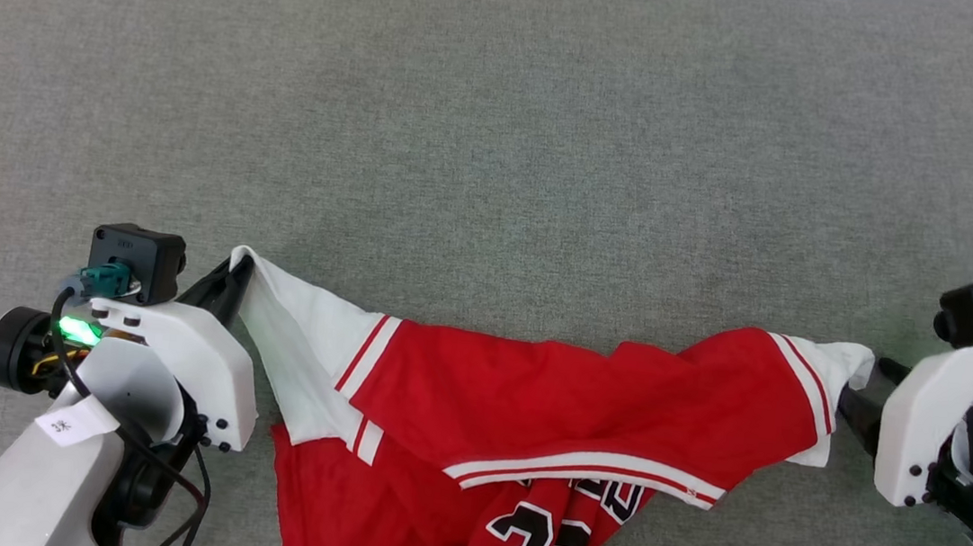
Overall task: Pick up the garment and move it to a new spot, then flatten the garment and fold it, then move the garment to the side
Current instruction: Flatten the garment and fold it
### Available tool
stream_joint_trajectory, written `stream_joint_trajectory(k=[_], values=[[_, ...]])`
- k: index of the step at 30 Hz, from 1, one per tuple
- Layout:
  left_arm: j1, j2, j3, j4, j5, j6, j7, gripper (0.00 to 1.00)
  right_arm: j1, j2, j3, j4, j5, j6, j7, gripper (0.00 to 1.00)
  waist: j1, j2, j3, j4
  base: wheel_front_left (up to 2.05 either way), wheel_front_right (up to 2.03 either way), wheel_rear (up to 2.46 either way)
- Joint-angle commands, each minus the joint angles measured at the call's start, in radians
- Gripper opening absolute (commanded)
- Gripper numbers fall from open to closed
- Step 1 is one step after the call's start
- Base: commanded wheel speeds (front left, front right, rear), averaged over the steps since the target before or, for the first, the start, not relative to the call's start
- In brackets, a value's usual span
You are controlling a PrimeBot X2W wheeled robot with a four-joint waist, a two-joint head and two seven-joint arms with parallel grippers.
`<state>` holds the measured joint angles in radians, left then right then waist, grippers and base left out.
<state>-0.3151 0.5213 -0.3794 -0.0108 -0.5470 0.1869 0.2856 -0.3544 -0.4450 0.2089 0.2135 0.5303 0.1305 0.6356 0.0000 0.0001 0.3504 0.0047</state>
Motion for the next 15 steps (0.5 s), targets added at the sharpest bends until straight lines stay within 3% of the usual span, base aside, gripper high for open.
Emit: stream_joint_trajectory(k=[1, 2, 3, 5, 15], values=[[-0.012, -0.004, 0.002, -0.002, -0.002, 0.005, -0.008, 0.0, 0.012, 0.007, 0.07, 0.041, 0.031, 0.002, 0.053, 1.0, 0.0, -0.0001, 0.007, 0.003, 0.0, 0.0, 0.0], [-0.012, -0.005, 0.003, -0.001, -0.004, 0.006, -0.007, 0.0, 0.016, 0.006, 0.093, 0.054, 0.044, 0.002, 0.075, 1.0, 0.0, -0.0001, 0.008, 0.003, 0.0, 0.0, 0.0], [-0.011, -0.007, 0.004, 0.0, -0.008, 0.006, -0.009, 0.0, 0.017, 0.004, 0.113, 0.061, 0.057, 0.003, 0.093, 0.85, 0.0, -0.0001, 0.008, 0.004, 0.0, 0.0, 0.0], [-0.01, -0.008, 0.005, 0.002, -0.011, 0.005, -0.009, 0.0, 0.009, -0.005, 0.136, 0.065, 0.078, 0.004, 0.105, 0.0, 0.0, -0.0001, 0.008, 0.004, 0.0, 0.0, 0.0], [-0.006, -0.015, 0.033, 0.016, -0.038, 0.006, -0.057, 0.0, -0.079, -0.084, 0.066, 0.01, 0.083, 0.0, -0.017, 0.0, 0.0, -0.0001, -0.059, -0.007, 0.0, 0.0, 0.0]])
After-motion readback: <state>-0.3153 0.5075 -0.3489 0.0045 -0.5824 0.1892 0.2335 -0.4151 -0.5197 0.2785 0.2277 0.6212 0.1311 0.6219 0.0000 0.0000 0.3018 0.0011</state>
